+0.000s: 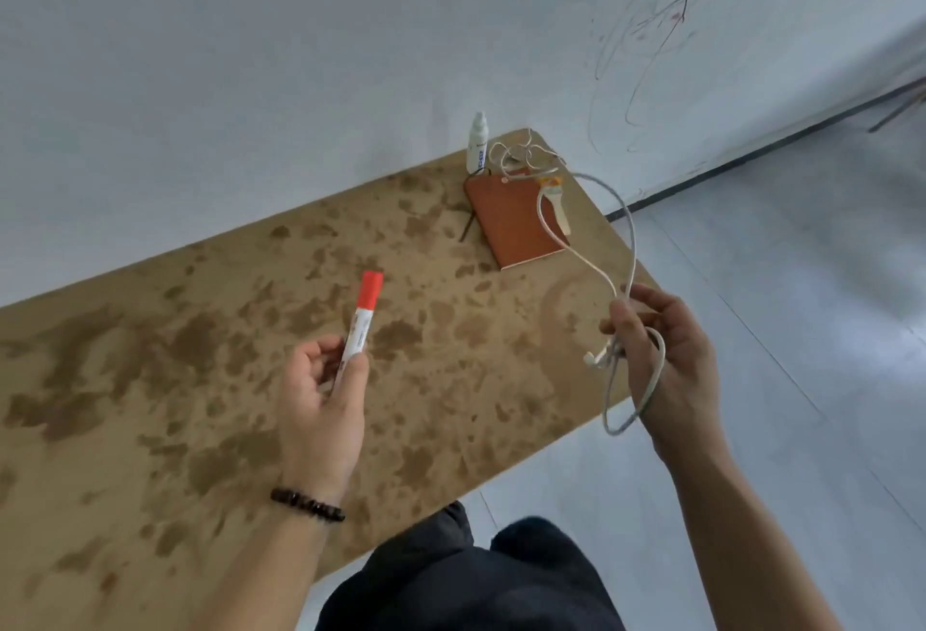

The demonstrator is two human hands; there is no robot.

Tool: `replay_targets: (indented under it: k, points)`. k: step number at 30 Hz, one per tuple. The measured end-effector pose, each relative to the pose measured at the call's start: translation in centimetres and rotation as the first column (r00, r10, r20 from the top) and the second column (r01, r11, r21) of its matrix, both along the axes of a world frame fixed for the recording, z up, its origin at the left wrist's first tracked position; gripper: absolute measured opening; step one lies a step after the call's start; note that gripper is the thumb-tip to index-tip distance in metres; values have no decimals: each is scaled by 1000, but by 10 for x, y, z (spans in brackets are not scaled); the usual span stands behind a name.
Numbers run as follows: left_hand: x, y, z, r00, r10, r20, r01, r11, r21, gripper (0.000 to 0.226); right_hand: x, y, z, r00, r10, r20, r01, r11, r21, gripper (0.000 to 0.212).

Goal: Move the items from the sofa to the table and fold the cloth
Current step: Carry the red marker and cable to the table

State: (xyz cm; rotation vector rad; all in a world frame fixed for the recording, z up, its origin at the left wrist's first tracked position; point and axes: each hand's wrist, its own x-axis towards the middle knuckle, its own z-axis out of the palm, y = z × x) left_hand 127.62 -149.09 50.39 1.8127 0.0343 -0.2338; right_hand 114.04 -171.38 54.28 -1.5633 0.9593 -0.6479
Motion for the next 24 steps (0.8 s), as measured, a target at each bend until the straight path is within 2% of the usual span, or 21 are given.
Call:
replay_targets:
  k: [6,9,13,15,17,18,20,22,24]
  points:
    - [100,-111,-20,996,-59,-73,61,998,16,14,104,-91,-5,999,9,44,-11,999,31,27]
    - [137,-163,-49,991,-26,-132,30,999,28,17,154,-134,-25,999,41,27,-42,998,42,25]
    - [177,-221,-101,978,33,-207,-11,994,107,21,211,-186,-73,992,84,-96,-87,996,-33,17]
    - [196,-245,-131,972,62,-228,-27,987,156,24,235,-203,-106,976,83,-201,-114,983,-145,20]
    - [212,-266,-159,973,59,-223,-11,977,213,25,257,-216,-142,931,112,-348,-216,937,-276,30]
    - [218,-275,-172,974,47,-221,7,971,239,25,265,-221,-161,880,168,-444,-317,904,-286,39]
    - [224,-288,-195,976,22,-218,40,960,277,26,272,-228,-196,716,345,-607,-541,824,-169,60]
    - [227,-297,-211,979,3,-203,64,943,326,27,269,-231,-219,615,463,-638,-654,752,-84,72]
    - [227,-303,-220,987,-38,-158,92,930,355,25,260,-235,-231,618,476,-626,-675,730,-111,70]
